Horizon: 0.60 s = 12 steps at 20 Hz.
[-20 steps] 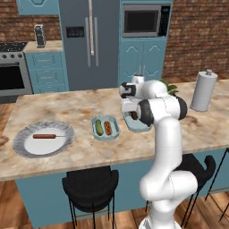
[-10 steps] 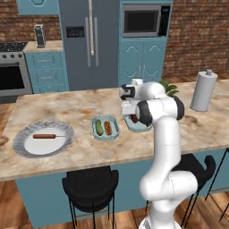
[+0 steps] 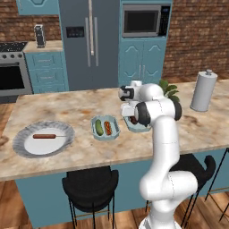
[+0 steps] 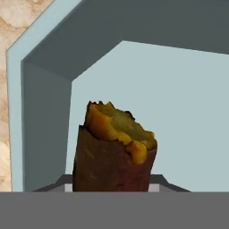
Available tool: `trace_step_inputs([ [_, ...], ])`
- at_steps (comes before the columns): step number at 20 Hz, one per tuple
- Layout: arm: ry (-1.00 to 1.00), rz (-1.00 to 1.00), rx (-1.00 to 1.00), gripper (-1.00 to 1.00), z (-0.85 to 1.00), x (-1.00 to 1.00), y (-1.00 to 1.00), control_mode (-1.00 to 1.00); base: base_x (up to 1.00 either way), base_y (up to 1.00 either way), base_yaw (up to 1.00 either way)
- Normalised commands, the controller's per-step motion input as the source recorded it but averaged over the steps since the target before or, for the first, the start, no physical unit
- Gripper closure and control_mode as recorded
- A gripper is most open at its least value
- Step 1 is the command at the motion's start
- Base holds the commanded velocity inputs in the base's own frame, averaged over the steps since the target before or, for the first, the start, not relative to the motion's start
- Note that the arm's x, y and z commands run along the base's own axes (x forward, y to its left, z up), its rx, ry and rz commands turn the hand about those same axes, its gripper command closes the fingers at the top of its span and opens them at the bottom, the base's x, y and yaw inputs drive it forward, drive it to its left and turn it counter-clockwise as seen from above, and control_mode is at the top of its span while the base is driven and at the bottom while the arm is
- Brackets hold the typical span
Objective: Place one cooked food and one vegetable from the large plate to each tupperware container.
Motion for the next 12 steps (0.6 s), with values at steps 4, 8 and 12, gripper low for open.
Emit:
trace_step_inputs([
  [4,0.00,0.00,0.00,-1.00,-0.16,0.05,0.00,-1.00,0.00,0.00,0.00],
  [8,0.00,0.00,0.00,-1.00,0.01,-0.10,0.00,-1.00,0.00,0.00,0.00],
  [12,0.00,0.00,0.00,-1.00,0.07,-0.34,0.00,-1.00,0.00,0.00,0.00],
])
